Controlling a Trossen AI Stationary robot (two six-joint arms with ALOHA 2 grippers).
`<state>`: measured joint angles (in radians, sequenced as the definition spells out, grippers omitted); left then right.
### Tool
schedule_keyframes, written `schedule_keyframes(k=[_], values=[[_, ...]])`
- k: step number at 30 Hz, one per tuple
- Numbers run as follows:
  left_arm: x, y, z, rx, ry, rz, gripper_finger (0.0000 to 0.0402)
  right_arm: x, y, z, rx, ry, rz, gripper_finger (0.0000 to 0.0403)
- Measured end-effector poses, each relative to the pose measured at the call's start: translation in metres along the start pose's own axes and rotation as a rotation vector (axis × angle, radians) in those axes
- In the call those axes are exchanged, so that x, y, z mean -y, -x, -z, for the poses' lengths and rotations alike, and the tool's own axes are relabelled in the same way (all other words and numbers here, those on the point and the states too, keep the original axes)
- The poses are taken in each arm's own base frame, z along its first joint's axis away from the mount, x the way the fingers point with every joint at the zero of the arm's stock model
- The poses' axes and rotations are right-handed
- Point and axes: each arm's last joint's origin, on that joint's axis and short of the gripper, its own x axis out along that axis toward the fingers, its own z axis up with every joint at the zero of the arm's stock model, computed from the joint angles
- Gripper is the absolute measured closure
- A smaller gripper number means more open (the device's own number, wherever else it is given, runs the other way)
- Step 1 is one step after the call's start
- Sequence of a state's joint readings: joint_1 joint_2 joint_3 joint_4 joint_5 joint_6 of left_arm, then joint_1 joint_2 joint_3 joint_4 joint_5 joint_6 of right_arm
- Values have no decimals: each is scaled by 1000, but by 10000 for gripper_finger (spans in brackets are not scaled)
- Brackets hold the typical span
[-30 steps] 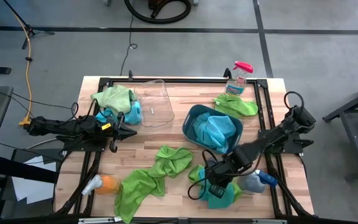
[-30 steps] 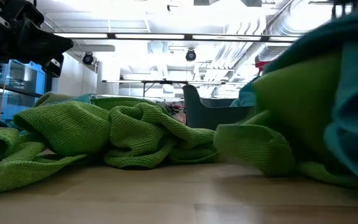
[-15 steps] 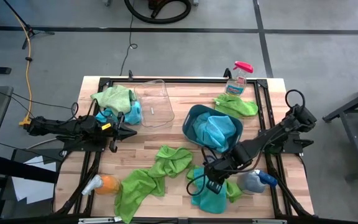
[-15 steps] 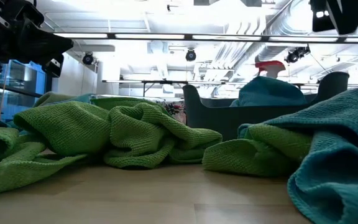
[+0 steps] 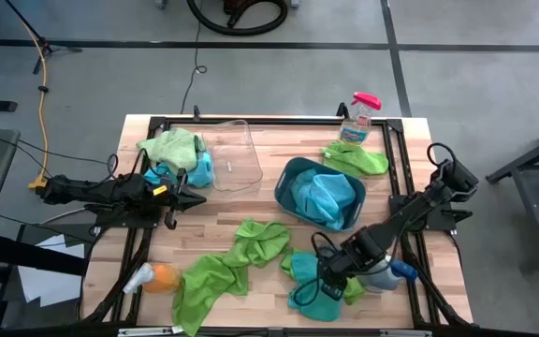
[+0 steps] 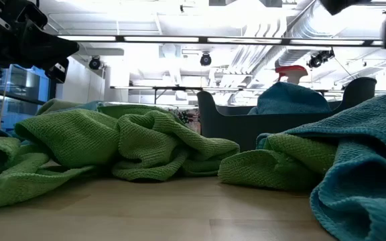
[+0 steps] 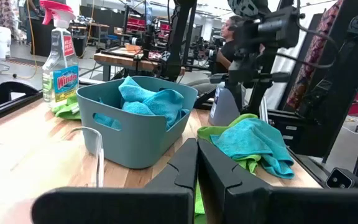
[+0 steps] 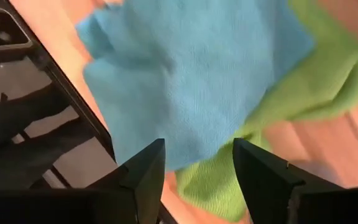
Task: Sort microfiber towel by color & place in baskets
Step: Put the blue towel into the blue bin
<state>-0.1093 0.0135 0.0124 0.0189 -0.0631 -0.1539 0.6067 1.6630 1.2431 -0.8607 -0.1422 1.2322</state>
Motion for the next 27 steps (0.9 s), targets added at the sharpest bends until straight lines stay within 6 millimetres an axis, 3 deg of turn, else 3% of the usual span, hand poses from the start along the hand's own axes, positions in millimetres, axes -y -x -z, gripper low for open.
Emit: schedule_keyframes(k=[5,12,22,27], values=[[0,0,0,0,0,0,401,3,-13,15,-40,-102,7,216],[0,0,0,0,0,0,401,0,-15,22,-37,-184,1,217],[0,0,0,0,0,0,401,-3,-36,17,-21,-261,34,217],[0,0,0,0,0,0,401,-5,-37,13,32,-303,2,217]])
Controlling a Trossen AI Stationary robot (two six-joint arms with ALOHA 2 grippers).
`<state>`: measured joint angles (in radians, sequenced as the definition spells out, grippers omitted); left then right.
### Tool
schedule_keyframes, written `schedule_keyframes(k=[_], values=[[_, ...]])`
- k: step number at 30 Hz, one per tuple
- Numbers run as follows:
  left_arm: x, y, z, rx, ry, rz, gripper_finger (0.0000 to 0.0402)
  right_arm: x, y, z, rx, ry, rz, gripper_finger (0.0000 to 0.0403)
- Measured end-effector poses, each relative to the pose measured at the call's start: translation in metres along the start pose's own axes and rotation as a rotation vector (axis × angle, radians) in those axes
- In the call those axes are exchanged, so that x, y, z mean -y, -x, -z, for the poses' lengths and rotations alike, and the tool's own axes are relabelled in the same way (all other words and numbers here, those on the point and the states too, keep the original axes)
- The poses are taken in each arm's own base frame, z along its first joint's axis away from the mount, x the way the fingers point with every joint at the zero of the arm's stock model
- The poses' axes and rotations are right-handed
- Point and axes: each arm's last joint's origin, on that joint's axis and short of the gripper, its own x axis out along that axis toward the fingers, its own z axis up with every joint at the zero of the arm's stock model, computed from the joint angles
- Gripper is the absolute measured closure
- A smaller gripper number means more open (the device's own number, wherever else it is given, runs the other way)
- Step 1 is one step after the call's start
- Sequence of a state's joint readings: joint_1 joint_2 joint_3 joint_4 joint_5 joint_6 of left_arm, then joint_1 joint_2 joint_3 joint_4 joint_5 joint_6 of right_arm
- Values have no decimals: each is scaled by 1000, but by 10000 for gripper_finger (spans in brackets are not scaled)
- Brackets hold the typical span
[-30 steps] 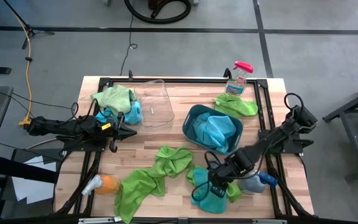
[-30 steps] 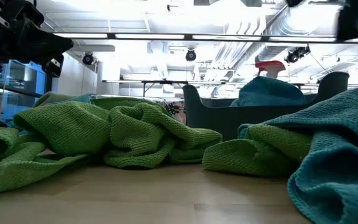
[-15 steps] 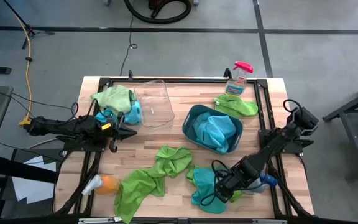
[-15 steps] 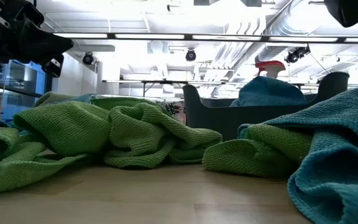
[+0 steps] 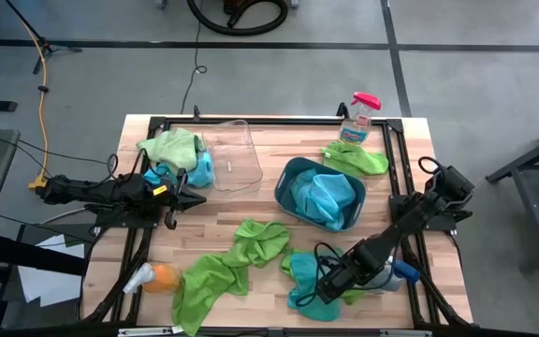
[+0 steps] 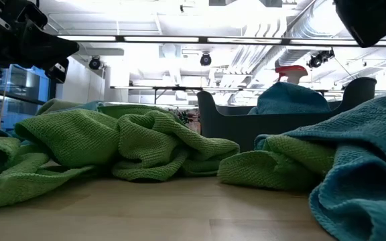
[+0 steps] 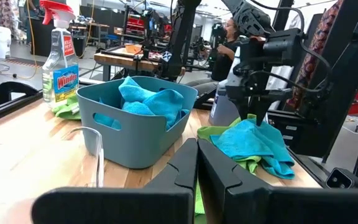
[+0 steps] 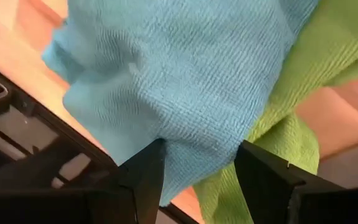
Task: Sort microfiber towel by color & place in baskets
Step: Put the blue towel into the blue bin
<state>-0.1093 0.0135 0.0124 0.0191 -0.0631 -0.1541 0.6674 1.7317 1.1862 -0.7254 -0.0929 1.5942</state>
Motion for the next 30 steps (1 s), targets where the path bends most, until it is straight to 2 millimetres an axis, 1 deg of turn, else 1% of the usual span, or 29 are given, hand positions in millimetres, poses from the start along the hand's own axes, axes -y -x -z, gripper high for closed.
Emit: schedule_keyframes(k=[6,10,12,14,16,18,19,23,26,30], values=[[0,0,0,0,0,0,401,-3,0,-1,57,-27,-33,220],[0,0,0,0,0,0,401,-5,0,-2,73,-26,-57,239],[0,0,0,0,0,0,401,-5,0,-2,84,-23,-57,261],[0,0,0,0,0,0,401,-6,1,-2,87,-14,-58,294],[0,0,0,0,0,0,401,-8,3,-2,87,4,-66,337],[0,0,0,0,0,0,401,-13,10,-1,88,33,-88,382],[0,0,0,0,0,0,401,-16,15,-1,88,56,-106,391],[0,0,0,0,0,0,401,-30,49,1,88,171,-195,386],[0,0,0,0,0,0,401,-41,80,2,106,310,-292,399],[0,0,0,0,0,0,401,-57,126,1,185,543,-435,393]])
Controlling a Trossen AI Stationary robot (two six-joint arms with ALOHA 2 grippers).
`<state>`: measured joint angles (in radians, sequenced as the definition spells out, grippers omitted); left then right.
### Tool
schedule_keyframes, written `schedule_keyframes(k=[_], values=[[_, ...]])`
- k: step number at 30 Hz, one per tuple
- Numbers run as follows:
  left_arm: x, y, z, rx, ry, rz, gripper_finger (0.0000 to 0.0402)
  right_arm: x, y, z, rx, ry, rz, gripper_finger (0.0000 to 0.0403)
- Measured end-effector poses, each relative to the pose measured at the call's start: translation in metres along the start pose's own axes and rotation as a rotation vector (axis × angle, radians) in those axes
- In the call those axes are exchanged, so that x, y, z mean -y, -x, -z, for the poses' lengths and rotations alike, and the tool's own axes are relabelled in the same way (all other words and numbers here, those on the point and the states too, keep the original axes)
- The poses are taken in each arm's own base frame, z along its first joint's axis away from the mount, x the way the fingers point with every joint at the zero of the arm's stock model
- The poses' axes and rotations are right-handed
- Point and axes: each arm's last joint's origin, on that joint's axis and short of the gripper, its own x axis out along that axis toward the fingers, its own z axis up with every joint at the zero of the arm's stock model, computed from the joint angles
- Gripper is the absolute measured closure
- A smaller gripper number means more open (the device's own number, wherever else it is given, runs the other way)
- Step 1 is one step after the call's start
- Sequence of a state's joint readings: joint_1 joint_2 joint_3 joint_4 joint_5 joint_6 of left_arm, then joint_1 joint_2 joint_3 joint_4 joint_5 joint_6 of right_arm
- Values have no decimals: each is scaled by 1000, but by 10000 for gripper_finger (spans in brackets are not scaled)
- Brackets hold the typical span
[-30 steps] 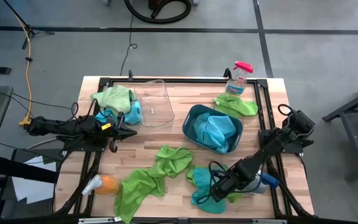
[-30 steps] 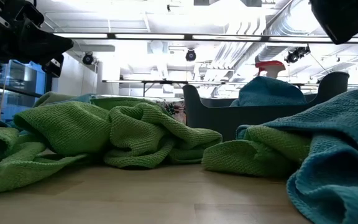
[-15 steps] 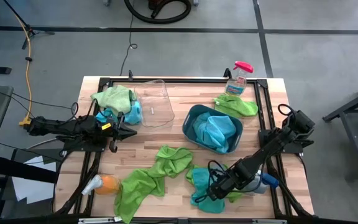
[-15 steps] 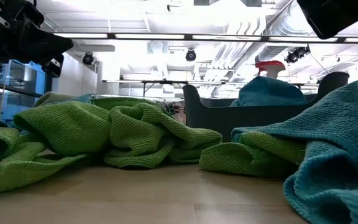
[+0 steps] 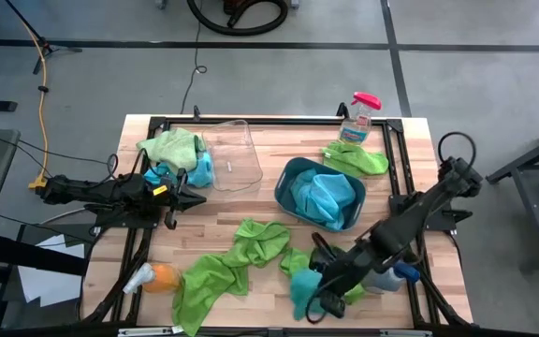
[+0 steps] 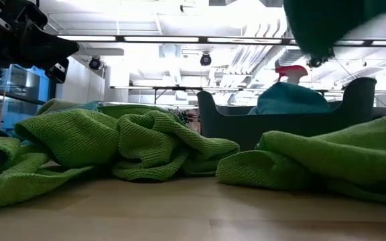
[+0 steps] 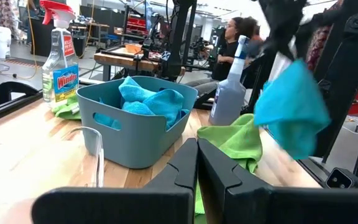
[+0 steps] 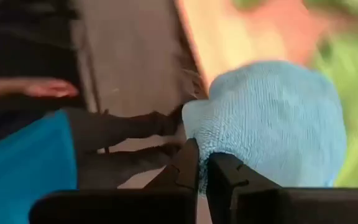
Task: Sort microfiber towel by color & place in baskets
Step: Put the blue towel into the blue bin
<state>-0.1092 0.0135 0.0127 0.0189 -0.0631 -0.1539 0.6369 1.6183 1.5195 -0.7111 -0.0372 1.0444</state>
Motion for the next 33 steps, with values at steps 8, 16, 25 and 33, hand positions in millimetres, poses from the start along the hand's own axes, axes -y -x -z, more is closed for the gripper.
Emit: schedule_keyframes(k=[8,16,25,33], values=[[0,0,0,0,0,0,401,-15,53,-53,224,313,-10,398],[0,0,0,0,0,0,401,32,109,-89,261,253,460,401],[0,0,0,0,0,0,401,77,138,-114,269,91,681,402],[0,0,0,-1,0,0,401,111,116,-111,186,-19,837,402]])
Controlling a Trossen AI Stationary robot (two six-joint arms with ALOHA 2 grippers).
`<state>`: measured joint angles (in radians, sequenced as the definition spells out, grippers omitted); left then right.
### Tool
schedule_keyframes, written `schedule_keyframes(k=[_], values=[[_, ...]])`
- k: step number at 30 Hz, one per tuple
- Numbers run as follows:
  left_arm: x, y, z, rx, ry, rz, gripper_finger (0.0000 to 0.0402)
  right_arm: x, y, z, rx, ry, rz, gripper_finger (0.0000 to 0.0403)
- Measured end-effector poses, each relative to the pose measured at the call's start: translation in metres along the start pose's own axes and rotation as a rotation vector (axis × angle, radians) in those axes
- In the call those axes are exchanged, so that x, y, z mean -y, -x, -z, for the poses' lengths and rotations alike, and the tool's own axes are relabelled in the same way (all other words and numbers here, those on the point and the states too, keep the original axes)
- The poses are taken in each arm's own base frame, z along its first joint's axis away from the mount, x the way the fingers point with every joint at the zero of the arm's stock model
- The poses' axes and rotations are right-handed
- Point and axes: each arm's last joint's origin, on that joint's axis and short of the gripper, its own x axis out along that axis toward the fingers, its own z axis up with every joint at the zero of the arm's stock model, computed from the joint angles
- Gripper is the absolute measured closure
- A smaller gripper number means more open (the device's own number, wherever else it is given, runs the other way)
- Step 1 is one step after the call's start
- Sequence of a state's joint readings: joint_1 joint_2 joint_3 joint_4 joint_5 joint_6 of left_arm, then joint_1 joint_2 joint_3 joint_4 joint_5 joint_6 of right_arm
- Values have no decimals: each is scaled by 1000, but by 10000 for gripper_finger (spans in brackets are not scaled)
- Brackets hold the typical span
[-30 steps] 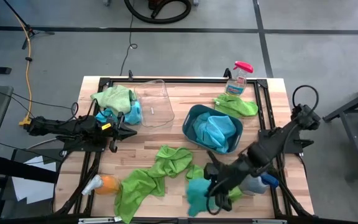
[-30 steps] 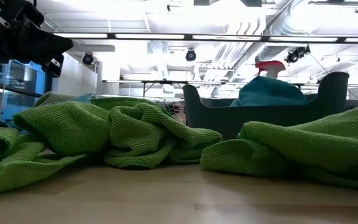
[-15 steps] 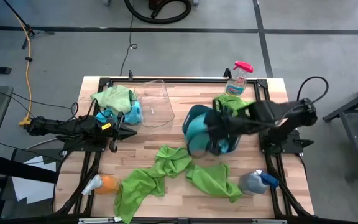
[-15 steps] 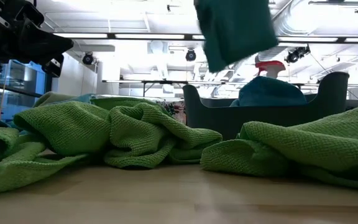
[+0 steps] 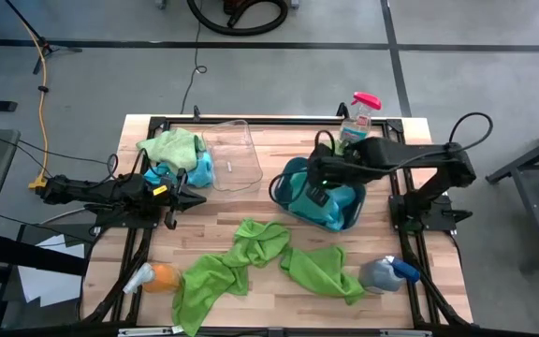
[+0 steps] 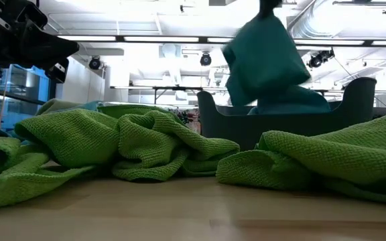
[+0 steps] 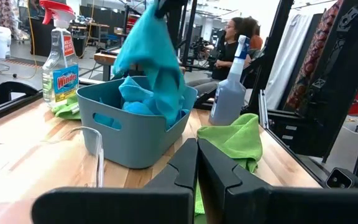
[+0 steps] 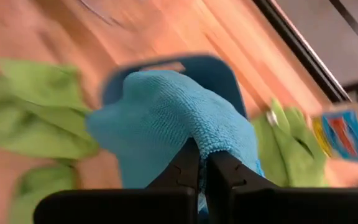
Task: Sort microfiber towel by color & place in baskets
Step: Put the blue towel into the blue bin
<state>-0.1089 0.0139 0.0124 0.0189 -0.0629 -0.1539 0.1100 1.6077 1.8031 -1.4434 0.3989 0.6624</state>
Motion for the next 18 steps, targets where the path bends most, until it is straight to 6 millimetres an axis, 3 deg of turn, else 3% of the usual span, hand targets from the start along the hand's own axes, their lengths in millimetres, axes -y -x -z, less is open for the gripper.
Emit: schedule_keyframes(k=[11,18], values=[[0,0,0,1,0,0,401,9,-66,34,-195,-167,144,402],[0,0,0,0,0,0,401,3,-89,38,-169,-385,100,403]])
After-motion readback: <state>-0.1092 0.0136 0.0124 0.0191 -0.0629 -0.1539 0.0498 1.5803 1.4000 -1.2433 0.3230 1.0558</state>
